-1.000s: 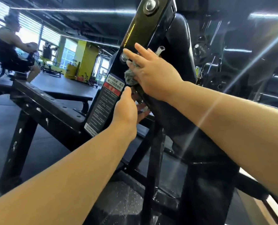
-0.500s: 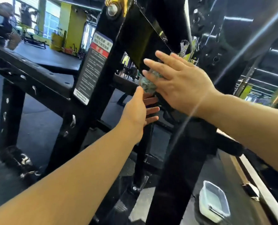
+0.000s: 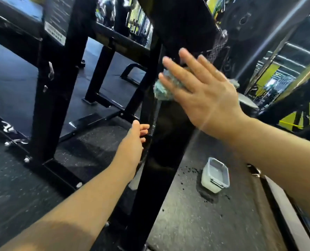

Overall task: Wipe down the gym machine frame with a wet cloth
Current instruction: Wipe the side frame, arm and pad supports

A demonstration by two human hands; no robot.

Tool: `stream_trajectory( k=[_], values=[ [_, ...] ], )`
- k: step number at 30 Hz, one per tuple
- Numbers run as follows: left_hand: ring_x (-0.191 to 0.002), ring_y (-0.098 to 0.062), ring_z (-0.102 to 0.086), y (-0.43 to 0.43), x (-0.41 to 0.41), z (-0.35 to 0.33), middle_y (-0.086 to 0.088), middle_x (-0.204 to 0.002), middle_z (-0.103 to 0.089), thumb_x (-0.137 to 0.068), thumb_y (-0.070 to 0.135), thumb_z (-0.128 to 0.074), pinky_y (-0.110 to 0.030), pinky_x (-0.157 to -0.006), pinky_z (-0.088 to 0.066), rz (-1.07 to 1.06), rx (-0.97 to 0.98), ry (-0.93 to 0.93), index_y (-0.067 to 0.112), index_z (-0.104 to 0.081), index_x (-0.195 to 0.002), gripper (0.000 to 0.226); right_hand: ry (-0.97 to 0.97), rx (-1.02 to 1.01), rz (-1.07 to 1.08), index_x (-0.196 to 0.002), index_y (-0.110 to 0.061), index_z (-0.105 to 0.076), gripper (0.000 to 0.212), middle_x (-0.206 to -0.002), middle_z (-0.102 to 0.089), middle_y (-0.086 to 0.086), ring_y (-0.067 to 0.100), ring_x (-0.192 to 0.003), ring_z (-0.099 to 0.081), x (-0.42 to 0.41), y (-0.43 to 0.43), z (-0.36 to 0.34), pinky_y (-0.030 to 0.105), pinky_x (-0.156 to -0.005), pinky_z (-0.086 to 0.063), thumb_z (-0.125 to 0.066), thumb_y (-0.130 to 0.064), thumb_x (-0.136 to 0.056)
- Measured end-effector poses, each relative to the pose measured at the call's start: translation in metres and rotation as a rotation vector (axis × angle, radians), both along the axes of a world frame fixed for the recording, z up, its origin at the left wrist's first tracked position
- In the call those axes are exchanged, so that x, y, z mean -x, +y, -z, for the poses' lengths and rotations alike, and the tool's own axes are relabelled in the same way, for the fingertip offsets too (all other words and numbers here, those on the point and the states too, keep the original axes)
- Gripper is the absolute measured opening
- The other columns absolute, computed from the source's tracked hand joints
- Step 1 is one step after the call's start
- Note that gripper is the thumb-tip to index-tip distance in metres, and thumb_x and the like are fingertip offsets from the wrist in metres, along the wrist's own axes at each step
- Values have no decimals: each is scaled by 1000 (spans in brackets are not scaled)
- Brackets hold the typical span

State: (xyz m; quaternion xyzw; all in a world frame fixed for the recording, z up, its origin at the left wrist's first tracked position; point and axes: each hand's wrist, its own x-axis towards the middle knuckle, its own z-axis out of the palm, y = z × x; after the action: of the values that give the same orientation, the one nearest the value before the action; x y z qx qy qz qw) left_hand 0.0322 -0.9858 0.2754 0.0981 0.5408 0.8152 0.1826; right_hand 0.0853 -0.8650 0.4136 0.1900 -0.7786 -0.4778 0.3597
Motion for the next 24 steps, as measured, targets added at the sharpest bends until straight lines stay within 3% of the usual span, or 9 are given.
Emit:
stream_trajectory(
  k=[4, 6, 10, 14, 16, 19, 21, 24],
  values=[
    [-101, -12, -47, 7, -17, 55, 4, -111, -56, -103, 37, -20, -30, -93, -35, -31, 21, -67, 25, -60, -100, 42, 124, 101, -8, -141, -12, -43, 46, -148, -40, 11, 37, -136, -37, 2, -4, 47, 44, -114, -21, -46, -15, -95],
    [-103, -12, -49, 8, -30, 87, 3, -114, -57, -103, 37, -20, -27, -89, -34, -22, 24, -140, 24, -60, -101, 42, 16, 161, 9, -143, -9, -40, 50, -150, -37, 12, 36, -138, -29, -7, -4, 102, 44, -117, -13, -45, -14, -93],
    [-92, -11, -57, 2, -42, 141, -1, -107, -61, -104, 31, -21, -21, -79, -41, 47, -34, -273, 13, -54, -119, 40, -182, 158, 97, -148, -6, -24, 58, -156, -22, 7, 31, -142, -11, -25, -1, 206, 41, -117, 5, -20, -13, -90],
    [-111, -25, -55, -5, -43, 174, -16, -133, -55, -102, 30, -31, -33, -93, -44, 116, -6, -394, 11, -52, -131, 41, -380, 132, 175, -143, -5, -21, 58, -154, -15, 2, 27, -142, -12, -49, 7, 314, 39, -118, 7, -17, -13, -86],
    [-126, -28, -44, -2, -43, 179, -12, -143, -44, -104, 31, -23, -32, -96, -37, 211, 93, -447, 9, -42, -140, 46, -485, 131, 206, -139, -4, -26, 56, -150, -19, 4, 24, -143, -18, -61, 9, 359, 39, -119, 6, -20, -15, -85],
    [-121, -19, -42, -6, -44, 195, 2, -121, -42, -104, 38, -20, -27, -97, -31, 257, 319, -261, 13, -46, -135, 48, -714, 140, 256, -131, -6, -49, 56, -144, -36, 6, 24, -135, -39, -68, 9, 390, 39, -119, 2, -24, -18, -82],
    [-112, -14, -47, 2, -40, 201, 0, -113, -50, -104, 38, -22, -26, -98, -36, 260, 367, -246, 13, -50, -129, 45, -725, 129, 245, -126, -9, -58, 56, -137, -51, 8, 26, -129, -48, -68, 11, 386, 39, -116, -8, -25, -17, -83],
    [-86, -8, -58, 3, -38, 215, 3, -94, -60, -104, 30, -26, -18, -78, -47, 267, 305, -177, 13, -58, -111, 36, -622, 207, 108, -134, -6, -51, 54, -143, -46, 13, 27, -137, -34, -77, 30, 375, 37, -116, -4, -26, -10, -86]
  ],
)
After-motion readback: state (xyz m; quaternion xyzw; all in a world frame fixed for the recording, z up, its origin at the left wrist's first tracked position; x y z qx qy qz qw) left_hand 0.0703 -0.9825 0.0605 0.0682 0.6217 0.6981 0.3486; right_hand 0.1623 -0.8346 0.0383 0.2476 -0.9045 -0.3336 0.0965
